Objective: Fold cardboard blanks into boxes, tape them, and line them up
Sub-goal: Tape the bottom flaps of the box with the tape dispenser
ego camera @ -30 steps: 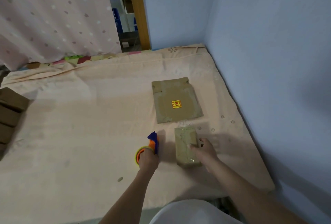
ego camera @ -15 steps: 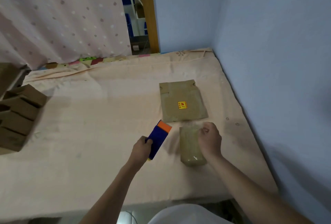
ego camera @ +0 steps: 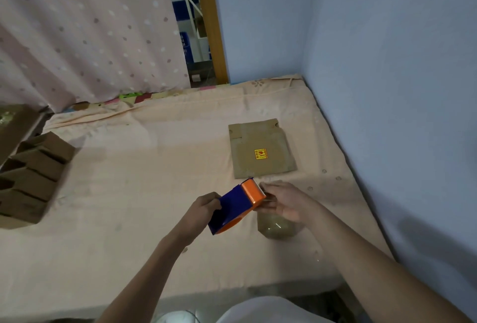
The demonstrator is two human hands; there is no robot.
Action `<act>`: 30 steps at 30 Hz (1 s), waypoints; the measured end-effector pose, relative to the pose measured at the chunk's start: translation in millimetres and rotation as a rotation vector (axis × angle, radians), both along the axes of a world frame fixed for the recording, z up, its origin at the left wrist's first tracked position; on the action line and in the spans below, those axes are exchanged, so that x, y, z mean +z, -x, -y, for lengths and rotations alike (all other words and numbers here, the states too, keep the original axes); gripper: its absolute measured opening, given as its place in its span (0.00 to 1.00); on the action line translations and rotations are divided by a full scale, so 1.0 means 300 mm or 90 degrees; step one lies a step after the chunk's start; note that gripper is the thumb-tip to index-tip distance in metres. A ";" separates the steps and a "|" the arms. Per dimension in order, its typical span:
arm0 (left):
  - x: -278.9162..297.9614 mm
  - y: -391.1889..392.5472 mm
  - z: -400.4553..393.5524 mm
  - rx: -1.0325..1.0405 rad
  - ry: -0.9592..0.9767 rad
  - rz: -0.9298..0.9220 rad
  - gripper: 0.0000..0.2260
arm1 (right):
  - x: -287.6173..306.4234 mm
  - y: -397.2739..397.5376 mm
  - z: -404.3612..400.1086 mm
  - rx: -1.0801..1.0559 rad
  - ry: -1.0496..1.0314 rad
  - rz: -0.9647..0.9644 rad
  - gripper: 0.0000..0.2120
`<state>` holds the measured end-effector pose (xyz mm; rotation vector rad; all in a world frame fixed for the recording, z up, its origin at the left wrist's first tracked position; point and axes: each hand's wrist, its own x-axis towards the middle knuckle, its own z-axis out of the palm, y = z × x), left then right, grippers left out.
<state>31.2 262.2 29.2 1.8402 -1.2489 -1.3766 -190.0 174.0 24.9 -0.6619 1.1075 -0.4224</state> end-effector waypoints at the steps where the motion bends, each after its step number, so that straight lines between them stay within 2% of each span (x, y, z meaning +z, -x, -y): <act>1: 0.000 0.003 0.002 -0.003 -0.003 0.003 0.15 | 0.001 0.011 0.000 0.000 -0.006 0.013 0.13; 7: 0.012 0.019 0.009 -0.048 -0.010 0.038 0.13 | -0.012 0.060 -0.009 0.026 -0.012 0.052 0.15; 12: 0.032 0.036 0.019 -0.114 0.016 0.127 0.28 | -0.039 0.064 -0.012 0.008 -0.022 0.015 0.11; 16: 0.044 0.043 0.021 -0.139 0.124 0.152 0.33 | -0.051 0.067 -0.022 -0.007 -0.036 -0.001 0.09; 19: 0.049 0.033 0.023 -0.177 0.234 0.165 0.32 | -0.065 0.072 -0.022 -0.022 -0.042 0.009 0.10; 23: 0.038 0.008 0.032 -0.229 0.352 0.164 0.26 | -0.078 0.066 -0.017 -0.081 -0.045 -0.017 0.09; 30: 0.025 -0.009 0.033 -0.256 0.385 0.186 0.25 | -0.101 0.056 -0.009 -0.120 -0.047 -0.101 0.10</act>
